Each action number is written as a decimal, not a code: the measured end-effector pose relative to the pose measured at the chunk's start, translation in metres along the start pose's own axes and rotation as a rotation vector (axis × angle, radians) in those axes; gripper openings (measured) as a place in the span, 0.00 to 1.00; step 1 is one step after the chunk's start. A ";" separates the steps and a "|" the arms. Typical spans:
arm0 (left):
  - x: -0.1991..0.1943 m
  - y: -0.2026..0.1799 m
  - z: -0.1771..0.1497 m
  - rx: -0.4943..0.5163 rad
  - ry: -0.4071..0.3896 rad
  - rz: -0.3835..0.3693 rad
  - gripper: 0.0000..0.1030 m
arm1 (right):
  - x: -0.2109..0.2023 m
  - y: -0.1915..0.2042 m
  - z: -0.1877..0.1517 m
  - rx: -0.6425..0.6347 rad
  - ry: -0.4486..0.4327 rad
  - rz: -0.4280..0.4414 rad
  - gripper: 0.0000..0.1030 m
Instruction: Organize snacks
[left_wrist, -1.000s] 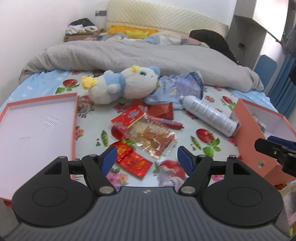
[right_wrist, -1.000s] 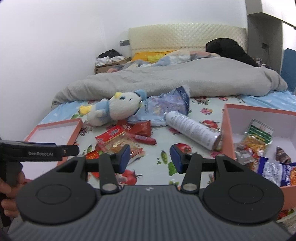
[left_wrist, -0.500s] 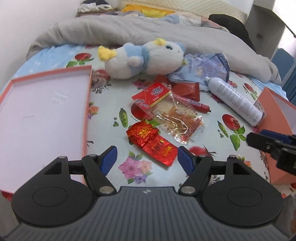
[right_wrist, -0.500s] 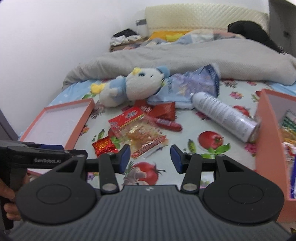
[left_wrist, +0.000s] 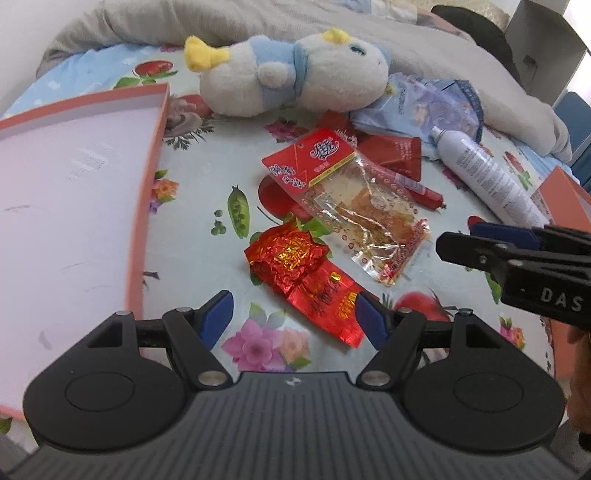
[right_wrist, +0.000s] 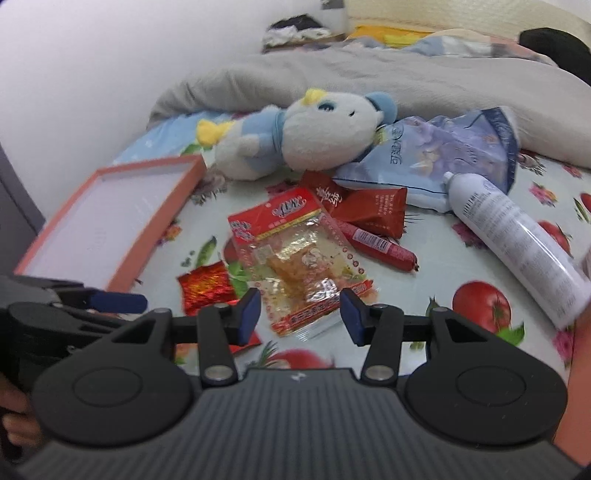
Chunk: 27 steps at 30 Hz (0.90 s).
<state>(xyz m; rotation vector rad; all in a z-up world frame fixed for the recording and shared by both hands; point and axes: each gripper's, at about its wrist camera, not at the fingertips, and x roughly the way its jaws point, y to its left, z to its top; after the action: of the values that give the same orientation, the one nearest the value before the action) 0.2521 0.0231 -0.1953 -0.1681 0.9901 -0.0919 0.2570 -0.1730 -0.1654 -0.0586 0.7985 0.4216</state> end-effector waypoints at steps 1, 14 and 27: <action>0.004 0.000 0.001 0.006 0.003 0.005 0.75 | 0.006 -0.004 0.002 -0.006 0.010 0.005 0.49; 0.034 0.000 0.017 0.086 0.040 0.085 0.75 | 0.068 -0.025 0.019 -0.074 0.053 0.132 0.82; 0.038 0.002 0.020 0.114 0.037 0.109 0.75 | 0.098 -0.020 0.014 -0.202 0.134 0.146 0.82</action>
<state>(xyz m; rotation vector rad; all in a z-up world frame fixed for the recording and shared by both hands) 0.2901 0.0214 -0.2162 -0.0084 1.0259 -0.0514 0.3351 -0.1549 -0.2267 -0.2194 0.8929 0.6413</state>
